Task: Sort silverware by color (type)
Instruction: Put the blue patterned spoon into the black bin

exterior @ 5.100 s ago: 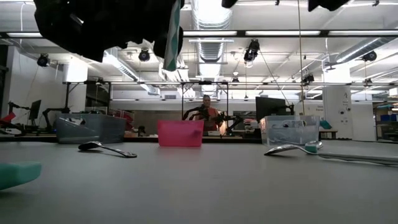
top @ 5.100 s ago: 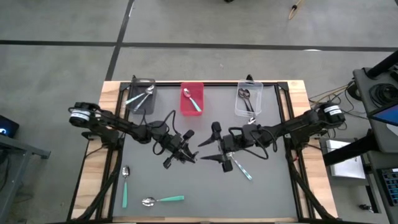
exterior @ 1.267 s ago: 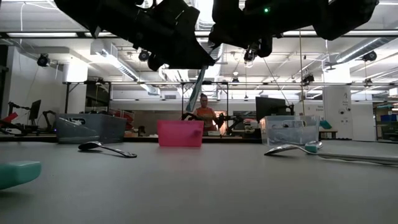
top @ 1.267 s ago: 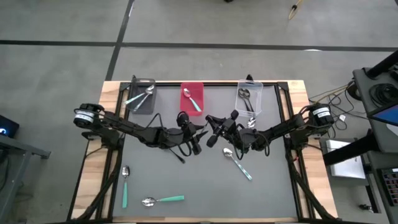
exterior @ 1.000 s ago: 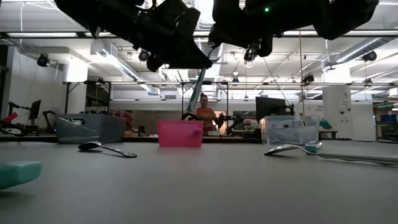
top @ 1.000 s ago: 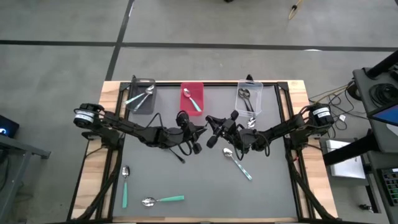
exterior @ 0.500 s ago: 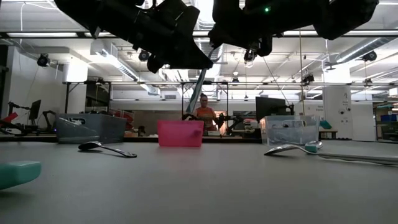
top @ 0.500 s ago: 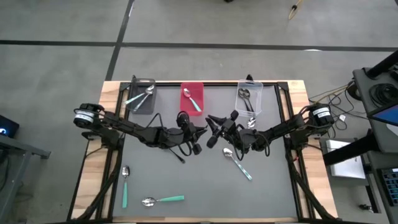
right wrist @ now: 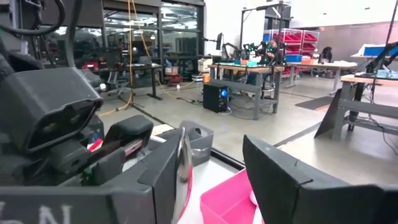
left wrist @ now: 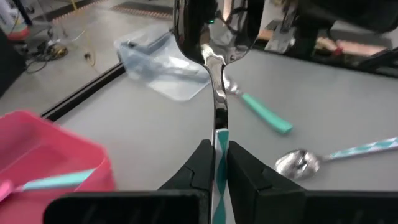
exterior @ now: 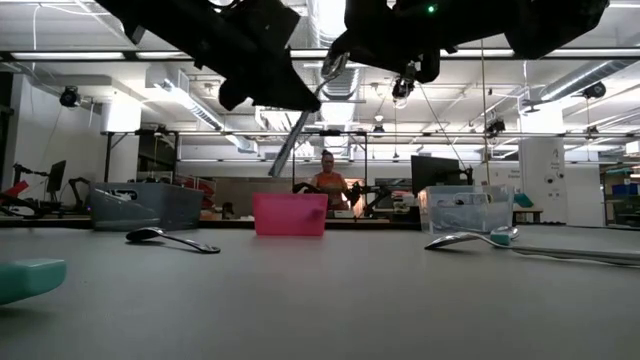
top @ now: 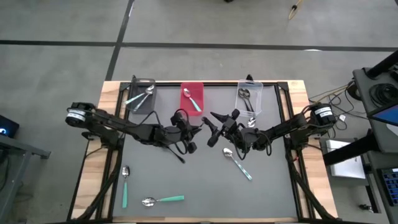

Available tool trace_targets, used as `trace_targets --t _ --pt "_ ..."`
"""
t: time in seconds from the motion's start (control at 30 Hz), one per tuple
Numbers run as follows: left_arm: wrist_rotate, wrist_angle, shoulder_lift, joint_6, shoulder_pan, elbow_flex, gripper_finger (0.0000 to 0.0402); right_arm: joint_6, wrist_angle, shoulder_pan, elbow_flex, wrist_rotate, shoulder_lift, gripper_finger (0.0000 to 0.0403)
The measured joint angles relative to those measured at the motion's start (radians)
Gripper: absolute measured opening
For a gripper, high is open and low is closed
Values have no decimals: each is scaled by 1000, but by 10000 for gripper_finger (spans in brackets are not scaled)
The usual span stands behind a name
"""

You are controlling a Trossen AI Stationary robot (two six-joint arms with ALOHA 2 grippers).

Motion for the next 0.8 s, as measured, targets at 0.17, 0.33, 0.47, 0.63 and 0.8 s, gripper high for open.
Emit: trace_targets --t 0.17,0.33,0.47,0.63,0.8 --pt "-2 -156 -62 -23 16 0 8 -17 -4 0 0 0 -2 164" --pt "-4 -358 -165 -58 50 0 8 -19 -8 0 0 2 -2 156" --pt "-7 -516 -257 -82 90 0 8 -19 -31 0 0 2 -2 150" --pt "-7 -709 -350 -119 177 0 8 -19 -44 0 0 1 -3 142" --pt "43 -904 -402 -130 292 32 8 -73 -60 0 0 1 -18 139"
